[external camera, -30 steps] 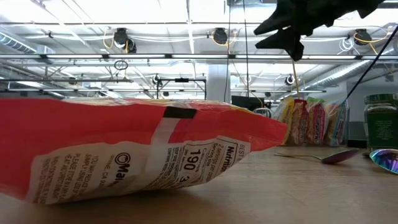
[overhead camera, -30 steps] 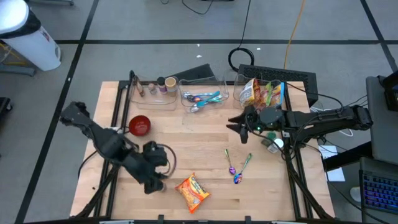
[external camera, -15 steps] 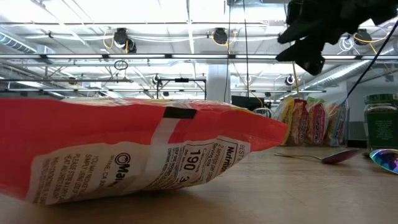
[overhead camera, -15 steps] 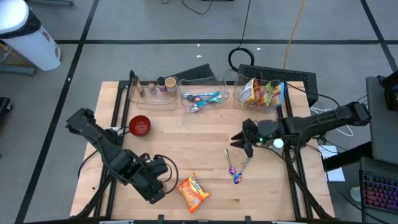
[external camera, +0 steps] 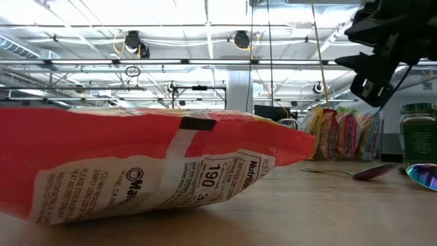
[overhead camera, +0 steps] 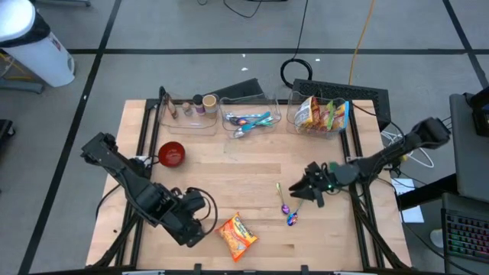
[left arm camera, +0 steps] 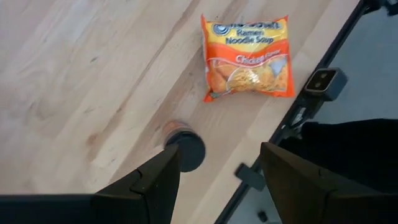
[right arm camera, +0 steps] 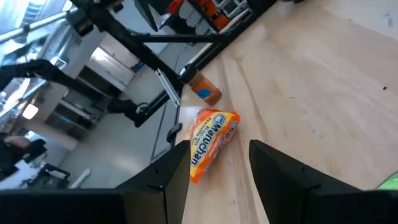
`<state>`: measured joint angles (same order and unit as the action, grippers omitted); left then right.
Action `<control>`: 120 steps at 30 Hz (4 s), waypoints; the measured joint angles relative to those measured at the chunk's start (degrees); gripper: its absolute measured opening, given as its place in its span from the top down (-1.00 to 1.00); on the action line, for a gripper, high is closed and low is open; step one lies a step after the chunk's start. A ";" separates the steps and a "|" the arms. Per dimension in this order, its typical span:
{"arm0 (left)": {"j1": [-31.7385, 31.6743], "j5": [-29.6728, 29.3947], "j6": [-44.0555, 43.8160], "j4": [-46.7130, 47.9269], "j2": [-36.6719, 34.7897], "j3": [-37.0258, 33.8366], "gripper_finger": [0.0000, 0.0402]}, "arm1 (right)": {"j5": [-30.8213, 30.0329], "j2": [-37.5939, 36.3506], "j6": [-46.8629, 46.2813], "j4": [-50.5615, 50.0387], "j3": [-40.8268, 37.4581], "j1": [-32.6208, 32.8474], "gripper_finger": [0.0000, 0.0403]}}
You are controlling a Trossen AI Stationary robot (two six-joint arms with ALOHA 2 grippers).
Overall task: Pick & Place Food Item
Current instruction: Put the orange seasoning bottle into the left transparent bin
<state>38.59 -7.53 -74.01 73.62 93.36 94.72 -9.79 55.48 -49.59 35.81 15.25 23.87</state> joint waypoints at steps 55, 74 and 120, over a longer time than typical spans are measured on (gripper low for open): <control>-1.64 3.53 -2.39 6.35 8.60 -0.13 -0.98 | -6.47 6.01 27.75 -44.00 28.89 4.75 0.69; -0.38 7.53 -7.47 1.22 10.64 -2.77 -0.97 | -6.44 6.01 26.02 -43.91 28.89 4.75 0.69; -0.34 11.19 -7.50 -7.82 10.62 -12.66 -0.02 | -6.59 6.01 24.69 -43.93 28.89 4.75 0.77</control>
<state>38.25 3.66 -81.51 65.80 103.98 82.06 -16.38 61.49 -24.91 -8.12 44.14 28.62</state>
